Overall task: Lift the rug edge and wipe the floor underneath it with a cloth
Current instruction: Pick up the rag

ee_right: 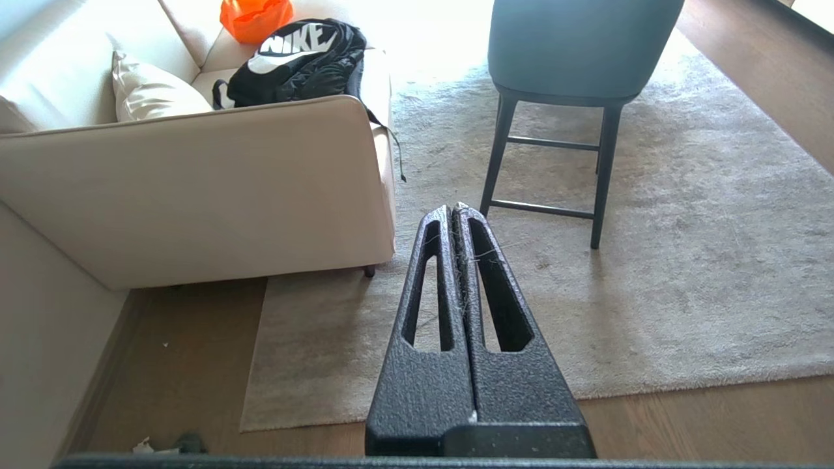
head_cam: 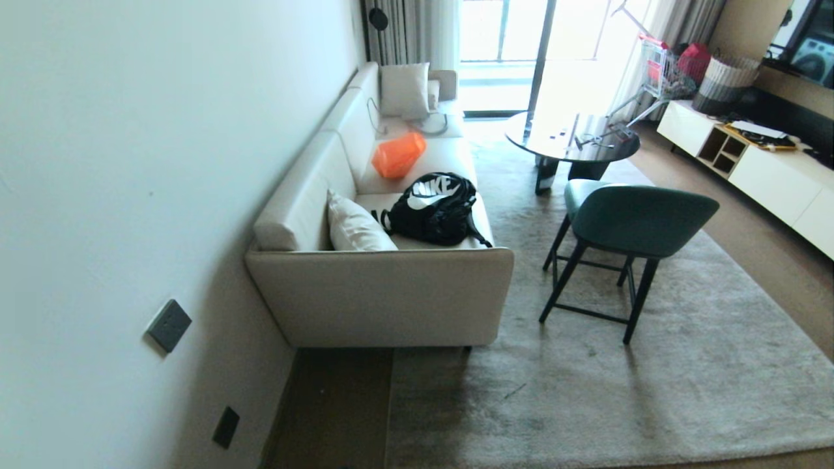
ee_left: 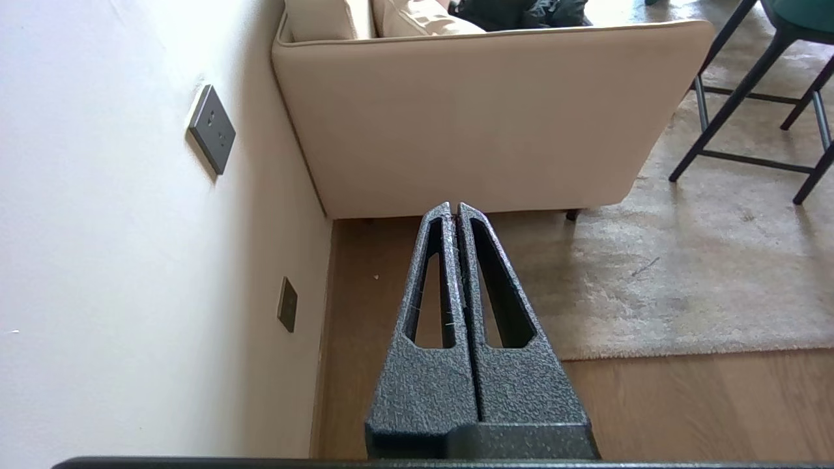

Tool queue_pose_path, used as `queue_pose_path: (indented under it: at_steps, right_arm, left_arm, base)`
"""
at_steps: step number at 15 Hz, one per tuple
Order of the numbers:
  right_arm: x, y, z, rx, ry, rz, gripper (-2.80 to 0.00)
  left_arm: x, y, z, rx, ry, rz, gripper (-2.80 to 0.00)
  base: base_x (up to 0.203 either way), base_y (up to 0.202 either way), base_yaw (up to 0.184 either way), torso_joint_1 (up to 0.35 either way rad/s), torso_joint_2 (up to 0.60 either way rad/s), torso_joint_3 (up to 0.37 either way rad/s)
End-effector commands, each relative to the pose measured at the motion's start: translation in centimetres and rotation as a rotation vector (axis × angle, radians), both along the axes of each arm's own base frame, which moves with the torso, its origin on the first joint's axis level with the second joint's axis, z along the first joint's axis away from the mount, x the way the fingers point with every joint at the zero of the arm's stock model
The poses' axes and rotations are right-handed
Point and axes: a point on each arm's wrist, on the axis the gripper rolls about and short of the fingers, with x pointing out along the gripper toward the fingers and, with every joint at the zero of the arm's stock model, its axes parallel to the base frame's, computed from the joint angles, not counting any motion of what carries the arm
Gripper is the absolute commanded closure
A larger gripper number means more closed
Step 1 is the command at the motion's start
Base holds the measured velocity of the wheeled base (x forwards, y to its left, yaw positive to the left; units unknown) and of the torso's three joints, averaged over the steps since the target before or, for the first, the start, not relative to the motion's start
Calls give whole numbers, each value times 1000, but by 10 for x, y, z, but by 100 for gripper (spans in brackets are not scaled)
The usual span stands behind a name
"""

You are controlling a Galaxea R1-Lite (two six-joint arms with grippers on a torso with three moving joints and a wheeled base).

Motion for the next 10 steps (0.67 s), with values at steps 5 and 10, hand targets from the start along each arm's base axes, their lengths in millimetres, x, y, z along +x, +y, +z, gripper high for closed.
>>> queue_pose_path:
  at_steps: [5, 10]
  right_arm:
    - [0, 0, 0, 2, 0, 0, 0]
    - [0, 0, 0, 1, 0, 0, 0]
  left_arm:
    - [0, 0, 0, 0, 1, 0, 0]
    - [0, 0, 0, 0, 1, 0, 0]
  base:
    - [0, 0, 0, -79, 168, 102]
    - [0, 0, 0, -124, 311, 175]
